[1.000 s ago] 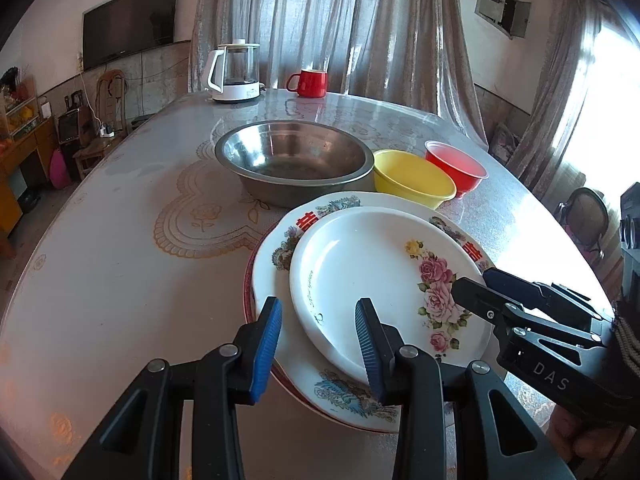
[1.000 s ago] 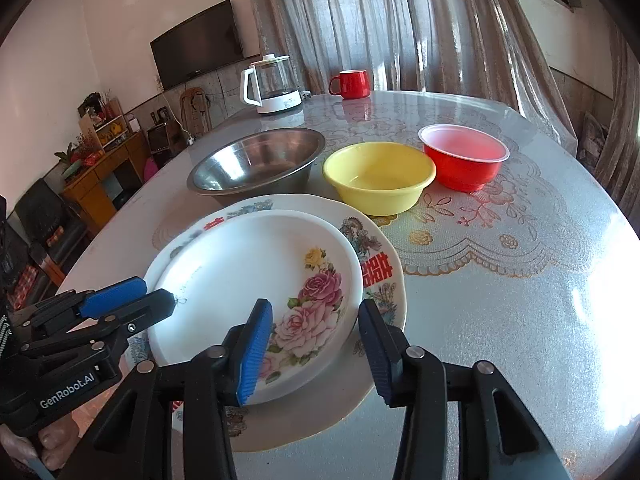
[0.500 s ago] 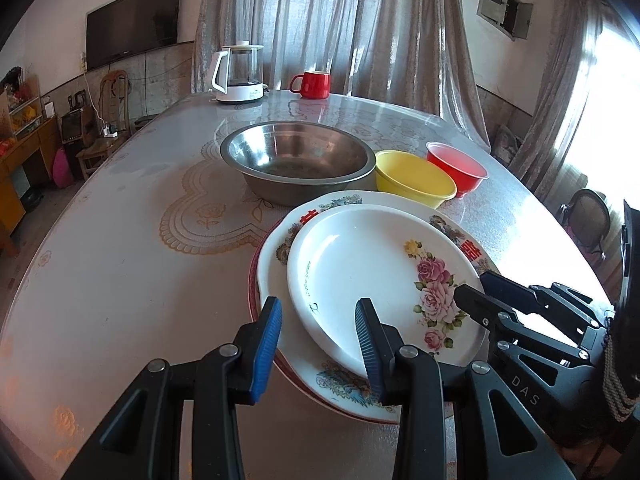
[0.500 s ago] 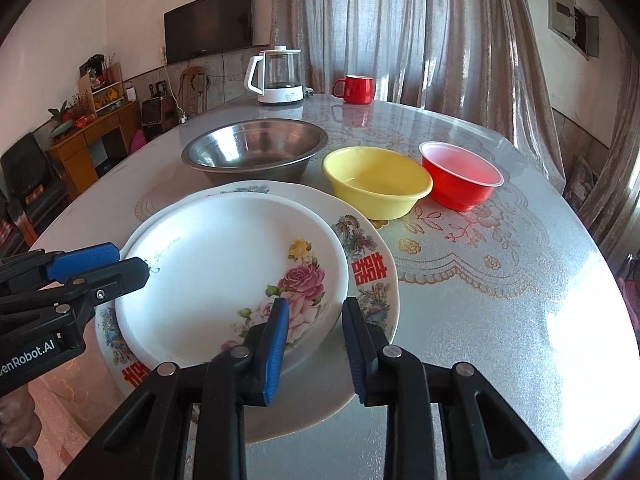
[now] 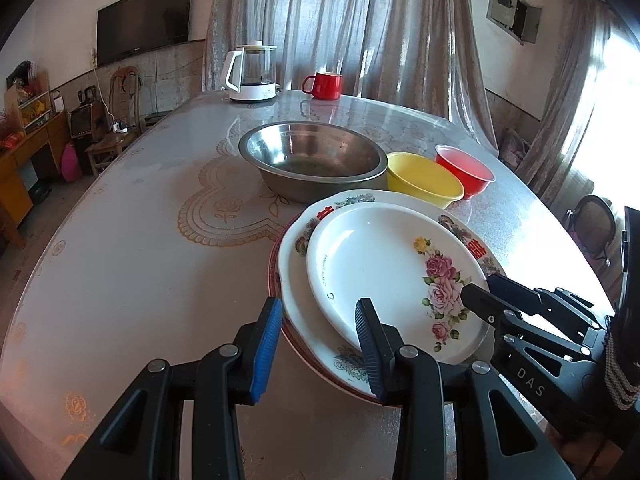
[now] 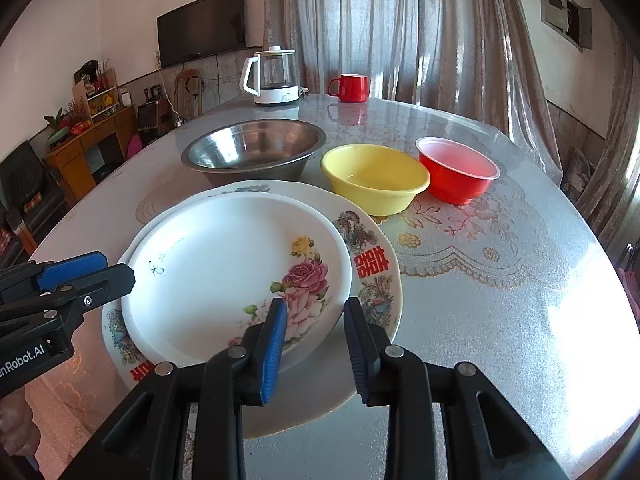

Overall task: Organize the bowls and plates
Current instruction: 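Open both grippers and release the pink-rose plate on the stack, then move both grippers to the rim of the steel basin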

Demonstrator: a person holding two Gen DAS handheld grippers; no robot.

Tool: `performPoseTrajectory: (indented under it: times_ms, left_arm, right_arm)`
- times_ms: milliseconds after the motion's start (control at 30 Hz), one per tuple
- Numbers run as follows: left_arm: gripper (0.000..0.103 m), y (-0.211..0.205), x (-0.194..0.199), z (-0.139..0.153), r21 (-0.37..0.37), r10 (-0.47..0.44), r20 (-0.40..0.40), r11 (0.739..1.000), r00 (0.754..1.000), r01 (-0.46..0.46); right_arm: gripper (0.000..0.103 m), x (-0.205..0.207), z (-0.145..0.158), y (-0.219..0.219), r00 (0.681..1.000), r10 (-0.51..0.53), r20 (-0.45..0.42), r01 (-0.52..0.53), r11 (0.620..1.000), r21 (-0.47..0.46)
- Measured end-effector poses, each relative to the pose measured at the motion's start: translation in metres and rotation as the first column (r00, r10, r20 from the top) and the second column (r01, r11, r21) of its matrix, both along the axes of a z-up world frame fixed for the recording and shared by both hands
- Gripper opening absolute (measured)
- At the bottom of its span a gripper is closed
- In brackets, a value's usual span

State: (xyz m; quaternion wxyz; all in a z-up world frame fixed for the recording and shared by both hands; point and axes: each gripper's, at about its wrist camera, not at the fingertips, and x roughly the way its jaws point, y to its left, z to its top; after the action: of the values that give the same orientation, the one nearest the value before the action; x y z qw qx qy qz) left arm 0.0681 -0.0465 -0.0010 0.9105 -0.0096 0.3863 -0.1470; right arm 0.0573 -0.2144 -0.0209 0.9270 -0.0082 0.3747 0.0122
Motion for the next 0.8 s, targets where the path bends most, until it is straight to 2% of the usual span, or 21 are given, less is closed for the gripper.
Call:
performPoseTrajectory:
  times_ms: [267,367,800]
  left_arm:
    - [0.038,0.006,0.000,-0.002,-0.005,0.015,-0.016,1.000,1.000,-0.015]
    - [0.040,0.011,0.002,-0.002,-0.013,0.026,-0.024,1.000,0.999,-0.027]
    - [0.043,0.038,0.032,-0.007,-0.039,0.121,-0.092,0.991,0.988,-0.125]
  right_arm:
    - [0.030,-0.002,0.002,-0.006,1.000,-0.008,-0.007,0.009,0.998,0.070]
    - [0.034,-0.003,0.003,-0.009,1.000,-0.014,-0.003,0.014,0.995,0.098]
    - [0.038,0.006,0.008,-0.027,1.000,-0.015,0.003,0.014,0.972,0.235]
